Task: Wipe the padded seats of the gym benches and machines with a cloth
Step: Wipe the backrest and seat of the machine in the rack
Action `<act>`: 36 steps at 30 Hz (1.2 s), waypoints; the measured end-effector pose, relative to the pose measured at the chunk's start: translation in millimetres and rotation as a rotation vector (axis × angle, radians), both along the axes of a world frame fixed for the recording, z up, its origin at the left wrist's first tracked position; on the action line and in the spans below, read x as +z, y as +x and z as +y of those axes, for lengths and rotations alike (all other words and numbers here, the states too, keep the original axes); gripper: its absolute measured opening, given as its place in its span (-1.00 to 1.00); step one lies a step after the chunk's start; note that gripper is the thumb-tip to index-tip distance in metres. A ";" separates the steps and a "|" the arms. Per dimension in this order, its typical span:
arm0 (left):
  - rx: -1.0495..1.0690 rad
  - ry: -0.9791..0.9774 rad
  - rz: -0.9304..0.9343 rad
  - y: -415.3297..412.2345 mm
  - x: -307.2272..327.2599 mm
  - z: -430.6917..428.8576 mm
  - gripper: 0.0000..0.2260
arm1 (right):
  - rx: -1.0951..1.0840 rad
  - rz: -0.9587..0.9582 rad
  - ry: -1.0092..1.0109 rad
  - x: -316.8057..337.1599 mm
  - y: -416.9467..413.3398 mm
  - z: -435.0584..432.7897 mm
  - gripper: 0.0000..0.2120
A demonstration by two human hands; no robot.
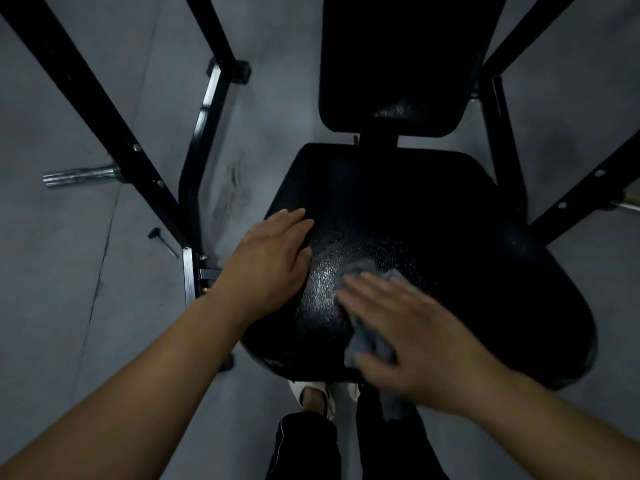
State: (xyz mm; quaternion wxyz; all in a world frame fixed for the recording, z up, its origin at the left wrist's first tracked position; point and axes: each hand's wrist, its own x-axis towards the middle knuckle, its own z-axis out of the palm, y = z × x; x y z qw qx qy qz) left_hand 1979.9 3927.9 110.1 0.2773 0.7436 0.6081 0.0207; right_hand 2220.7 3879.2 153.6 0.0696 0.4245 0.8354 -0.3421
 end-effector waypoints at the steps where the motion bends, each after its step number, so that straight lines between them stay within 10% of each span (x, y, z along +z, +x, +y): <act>1: 0.018 0.001 0.002 -2.8 0.2 1.2 -0.36 | -0.067 -0.049 0.026 -9.4 -2.7 20.6 -0.26; 10: 0.169 -0.037 -0.173 -13.1 -0.9 -5.8 -0.47 | -0.006 0.016 0.068 -9.2 -53.5 20.5 -0.37; 16: 0.205 -0.010 -0.149 -10.5 -3.7 -5.3 -0.47 | -0.339 -0.203 0.152 -74.0 -79.3 131.2 -0.34; 22: 0.300 -0.032 -0.171 -14.0 -8.1 -10.4 -0.51 | 0.012 0.039 0.062 -43.4 -82.2 92.9 -0.35; 28: 0.302 -0.018 -0.166 -16.6 -3.8 -6.4 -0.51 | -0.273 -0.163 0.097 -97.3 -109.1 198.4 -0.35; 36: 0.366 -0.133 -0.133 -31.6 -0.1 -13.3 -0.38 | 0.081 0.035 0.104 -67.3 -87.0 136.3 -0.36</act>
